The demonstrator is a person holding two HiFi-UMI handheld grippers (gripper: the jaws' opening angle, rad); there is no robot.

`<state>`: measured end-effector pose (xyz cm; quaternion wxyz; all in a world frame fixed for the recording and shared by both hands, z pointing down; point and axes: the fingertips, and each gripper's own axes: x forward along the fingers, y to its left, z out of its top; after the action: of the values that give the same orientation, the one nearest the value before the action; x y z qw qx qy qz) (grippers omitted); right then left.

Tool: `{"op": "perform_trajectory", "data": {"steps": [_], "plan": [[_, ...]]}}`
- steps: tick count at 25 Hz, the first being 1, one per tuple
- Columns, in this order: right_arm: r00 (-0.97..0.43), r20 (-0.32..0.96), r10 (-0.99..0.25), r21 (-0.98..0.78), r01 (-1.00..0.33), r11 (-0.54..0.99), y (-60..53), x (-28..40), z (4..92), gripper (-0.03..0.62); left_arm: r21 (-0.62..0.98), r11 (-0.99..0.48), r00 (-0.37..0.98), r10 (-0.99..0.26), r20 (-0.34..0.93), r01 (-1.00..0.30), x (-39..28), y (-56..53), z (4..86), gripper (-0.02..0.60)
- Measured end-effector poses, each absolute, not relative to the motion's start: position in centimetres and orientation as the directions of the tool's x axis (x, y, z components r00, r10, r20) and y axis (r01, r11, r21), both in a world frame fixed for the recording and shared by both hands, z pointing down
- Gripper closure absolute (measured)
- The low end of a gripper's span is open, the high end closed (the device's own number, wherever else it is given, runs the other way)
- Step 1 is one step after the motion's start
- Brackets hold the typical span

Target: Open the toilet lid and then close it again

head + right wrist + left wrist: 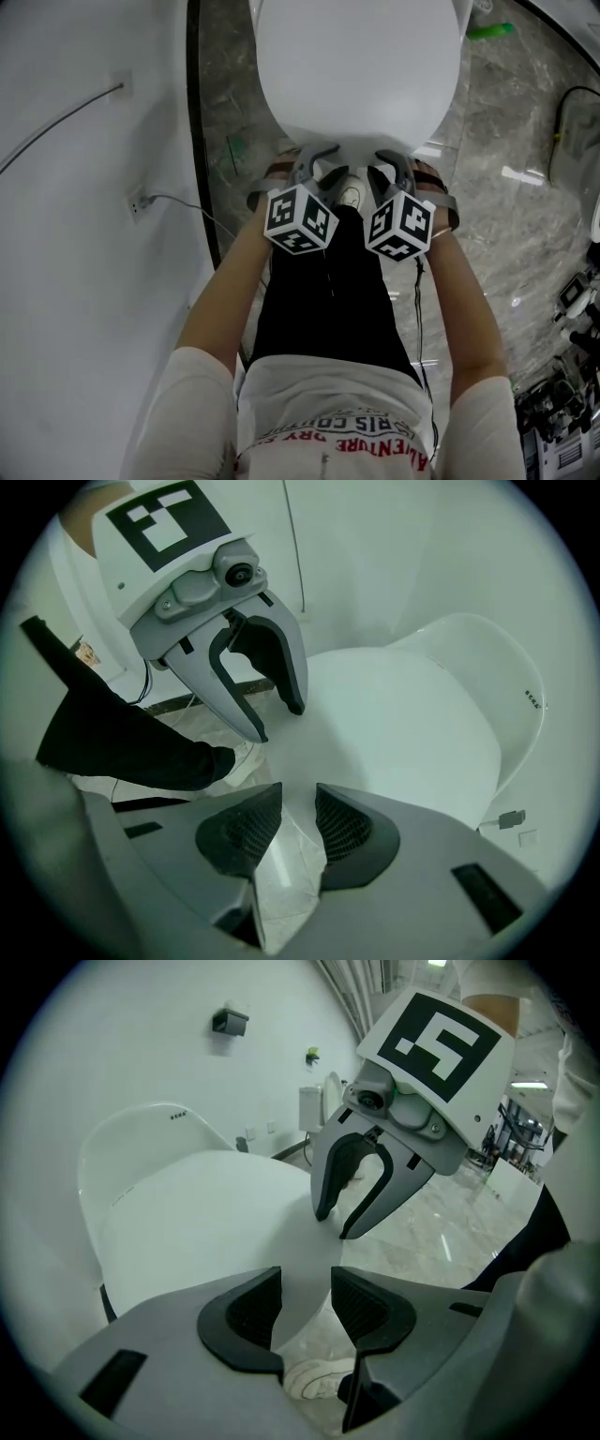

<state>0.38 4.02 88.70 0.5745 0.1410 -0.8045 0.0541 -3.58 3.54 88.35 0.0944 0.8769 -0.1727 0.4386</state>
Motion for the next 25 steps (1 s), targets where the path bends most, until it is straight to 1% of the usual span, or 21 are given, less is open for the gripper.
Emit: {"op": "perform_trajectory", "data": {"steps": [6, 8, 9, 11, 12, 15, 17, 20, 23, 25], "plan": [[-0.302, 0.937, -0.179, 0.078, -0.318, 0.945, 3.6, 0.3, 90.9, 0.488, -0.018, -0.925, 0.552, -0.242, 0.798, -0.380, -3.7, 3.3, 90.2, 0.424], [-0.311, 0.931, -0.190, 0.081, -0.330, 0.941, 3.5, 0.3, 90.9, 0.499, -0.033, -0.922, 0.552, -0.259, 0.792, -0.386, -3.8, 3.1, 90.3, 0.449], [-0.317, 0.929, -0.190, 0.078, -0.334, 0.940, 3.5, 0.3, 90.7, 0.500, -0.034, -0.921, 0.550, -0.261, 0.793, -0.388, -3.9, 3.1, 90.2, 0.451], [-0.335, 0.924, -0.186, 0.063, -0.346, 0.936, 3.5, 0.4, 90.1, 0.505, -0.028, -0.920, 0.546, -0.257, 0.797, -0.391, -3.9, 3.1, 89.7, 0.451], [-0.350, 0.917, -0.192, 0.057, -0.361, 0.931, 3.4, 0.4, 89.6, 0.519, -0.025, -0.918, 0.546, -0.257, 0.798, -0.395, -3.9, 3.0, 89.3, 0.454], [-0.402, 0.879, -0.256, 0.070, -0.422, 0.904, 2.1, 0.5, 86.6, 0.533, -0.010, -0.904, 0.554, -0.270, 0.788, -0.427, -4.0, 2.5, 87.6, 0.466], [-0.421, 0.853, -0.308, 0.089, -0.464, 0.882, 0.9, 0.8, 84.0, 0.553, -0.003, -0.890, 0.564, -0.291, 0.773, -0.456, -3.9, 1.6, 85.7, 0.480], [-0.445, 0.823, -0.354, 0.073, -0.535, 0.842, -0.6, 1.4, 79.8, 0.565, -0.022, -0.859, 0.572, -0.359, 0.738, -0.511, -3.8, -0.5, 81.4, 0.535], [-0.461, 0.794, -0.396, 0.045, -0.605, 0.795, -1.8, 2.2, 74.7, 0.572, -0.027, -0.811, 0.582, -0.443, 0.681, -0.585, -3.8, -2.8, 75.4, 0.566], [-0.472, 0.766, -0.437, 0.036, -0.648, 0.761, -2.8, 2.7, 70.9, 0.576, -0.022, -0.772, 0.589, -0.502, 0.633, -0.635, -4.0, -4.3, 70.9, 0.572]]}}
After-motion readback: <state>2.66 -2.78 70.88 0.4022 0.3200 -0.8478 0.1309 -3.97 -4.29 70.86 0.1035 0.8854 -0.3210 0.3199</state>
